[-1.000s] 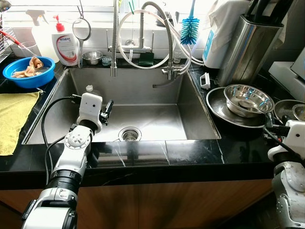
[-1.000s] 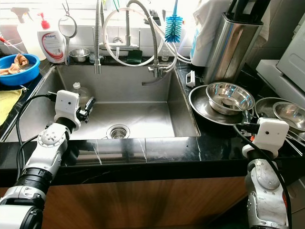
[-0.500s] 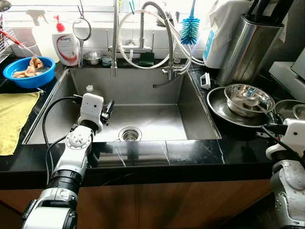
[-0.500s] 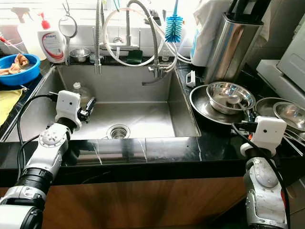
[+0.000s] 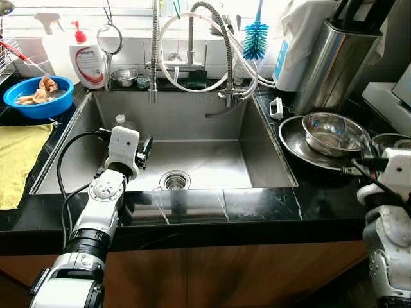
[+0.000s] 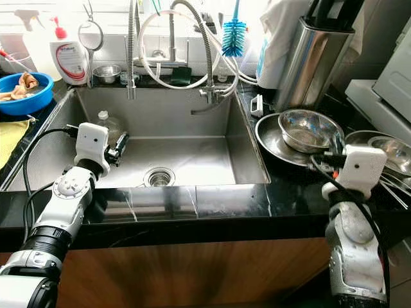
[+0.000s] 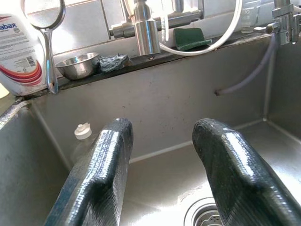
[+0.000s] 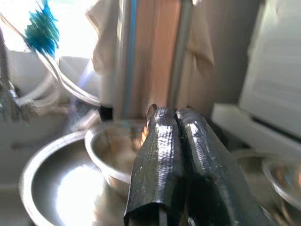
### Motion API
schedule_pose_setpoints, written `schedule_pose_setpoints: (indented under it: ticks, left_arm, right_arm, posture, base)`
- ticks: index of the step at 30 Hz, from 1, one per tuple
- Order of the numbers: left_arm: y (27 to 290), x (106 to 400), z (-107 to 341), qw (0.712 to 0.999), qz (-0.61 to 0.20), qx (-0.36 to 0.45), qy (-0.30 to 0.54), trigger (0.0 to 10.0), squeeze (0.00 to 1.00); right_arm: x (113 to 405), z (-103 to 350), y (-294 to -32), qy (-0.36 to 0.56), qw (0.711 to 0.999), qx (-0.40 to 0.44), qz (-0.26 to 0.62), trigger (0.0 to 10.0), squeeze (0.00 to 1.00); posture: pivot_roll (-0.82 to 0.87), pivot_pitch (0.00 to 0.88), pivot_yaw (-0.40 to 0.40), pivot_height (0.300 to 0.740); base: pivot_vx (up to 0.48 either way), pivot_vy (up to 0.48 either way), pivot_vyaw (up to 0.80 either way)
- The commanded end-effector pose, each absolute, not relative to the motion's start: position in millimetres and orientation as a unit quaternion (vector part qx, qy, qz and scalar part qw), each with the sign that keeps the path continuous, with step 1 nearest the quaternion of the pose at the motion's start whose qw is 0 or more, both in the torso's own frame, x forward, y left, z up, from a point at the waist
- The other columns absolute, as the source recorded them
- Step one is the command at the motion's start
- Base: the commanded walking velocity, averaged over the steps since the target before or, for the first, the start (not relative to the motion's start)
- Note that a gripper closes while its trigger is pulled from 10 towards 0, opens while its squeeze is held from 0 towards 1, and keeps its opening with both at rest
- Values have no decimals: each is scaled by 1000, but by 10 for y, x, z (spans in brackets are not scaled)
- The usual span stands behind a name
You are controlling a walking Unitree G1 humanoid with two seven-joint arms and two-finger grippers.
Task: Kitchen organization
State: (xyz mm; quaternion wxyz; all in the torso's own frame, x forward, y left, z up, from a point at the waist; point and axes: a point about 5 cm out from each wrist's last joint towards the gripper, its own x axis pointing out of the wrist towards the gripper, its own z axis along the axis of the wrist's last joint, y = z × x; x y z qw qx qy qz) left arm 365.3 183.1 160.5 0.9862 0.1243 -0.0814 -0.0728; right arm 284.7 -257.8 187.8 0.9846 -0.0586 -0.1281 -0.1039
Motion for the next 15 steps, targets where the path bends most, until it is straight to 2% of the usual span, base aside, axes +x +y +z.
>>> schedule_pose_setpoints:
  ticks: [1, 8, 9, 13, 15]
  left_arm:
    - [1834, 3664, 1654, 984, -73, 133, -92, 10000, 0]
    - [1842, 3661, 1726, 983, -61, 132, -115, 10000, 0]
    - [1804, 3652, 1754, 976, -68, 160, -128, 10000, 0]
    - [1756, 3636, 1777, 968, -77, 192, -142, 10000, 0]
    - [1709, 3611, 1806, 954, -87, 237, -164, 10000, 0]
  right_arm:
    - [2853, 2039, -2495, -154, 982, -58, -91, 0, 0]
    - [2844, 2329, -2267, -200, 978, -17, -56, 0, 0]
    - [2846, 2340, -2179, -200, 978, 33, -40, 10000, 0]
    - [2847, 2302, -2087, -194, 973, 120, -24, 10000, 0]
    - [2843, 2233, -2013, -180, 958, 223, -13, 10000, 0]
  posture:
    - [58, 0, -42, 740]
    - [55, 0, -43, 740]
    - [57, 0, -44, 740]
    - [56, 0, -45, 740]
    - [58, 0, -46, 740]
  base:
    - [0, 0, 0]
    - [0, 0, 0]
    - [0, 0, 0]
    - [0, 0, 0]
    - [0, 0, 0]
